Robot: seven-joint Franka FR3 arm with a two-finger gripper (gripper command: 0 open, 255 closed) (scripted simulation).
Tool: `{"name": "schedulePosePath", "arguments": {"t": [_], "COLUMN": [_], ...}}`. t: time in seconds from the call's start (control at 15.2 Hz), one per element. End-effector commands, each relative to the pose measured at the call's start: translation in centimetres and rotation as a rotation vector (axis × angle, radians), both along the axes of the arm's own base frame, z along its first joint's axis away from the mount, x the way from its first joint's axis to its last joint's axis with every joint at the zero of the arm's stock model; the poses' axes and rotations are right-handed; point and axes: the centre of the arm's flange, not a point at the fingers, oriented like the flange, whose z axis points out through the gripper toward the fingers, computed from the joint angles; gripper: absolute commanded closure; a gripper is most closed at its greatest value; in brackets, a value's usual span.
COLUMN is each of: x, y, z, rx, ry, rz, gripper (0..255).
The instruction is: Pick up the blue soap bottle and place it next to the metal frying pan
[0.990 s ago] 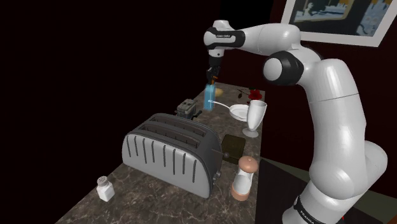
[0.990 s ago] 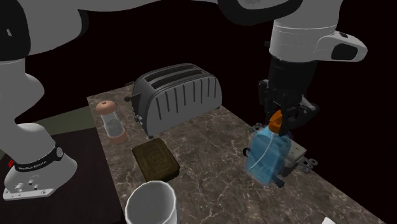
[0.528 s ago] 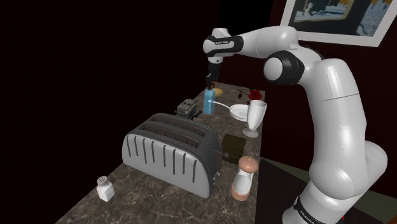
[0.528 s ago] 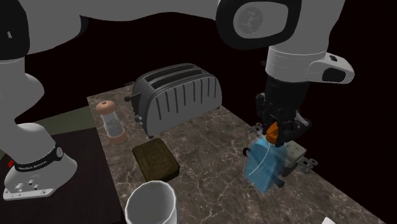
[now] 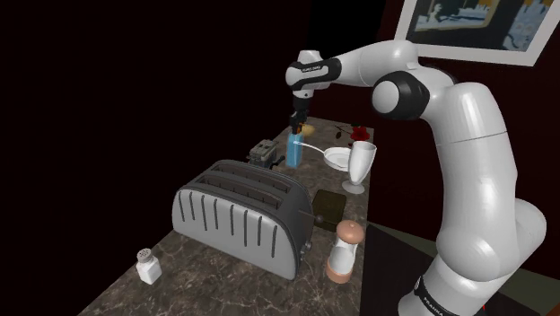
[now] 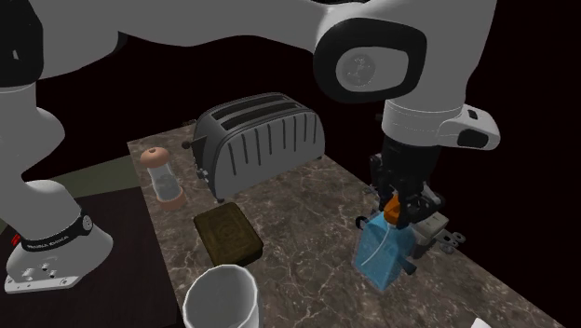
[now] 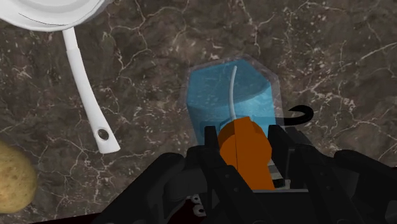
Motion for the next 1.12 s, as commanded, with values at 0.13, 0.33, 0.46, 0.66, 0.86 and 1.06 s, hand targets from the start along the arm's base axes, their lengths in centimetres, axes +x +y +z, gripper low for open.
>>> {"name": "schedulePosePath", "arguments": {"t": [0.13,0.33,0.46,0.66,0.86,1.06], "x": [0.0,0.0,0.0,0.0,-0.3,-0.3], "y": [0.0,0.0,0.0,0.0,0.1,0.2], "z": [-0.1,-0.1,-0.1,-0.1,3.8,4.9], "rx": [0.0,0.0,0.0,0.0,0.0,0.0], "ry": [-0.001,-0.001,-0.001,-0.001,-0.001,-0.001], "rz": [0.0,0.0,0.0,0.0,0.0,0.0], "gripper": [255,0,0,0,0,0]}}
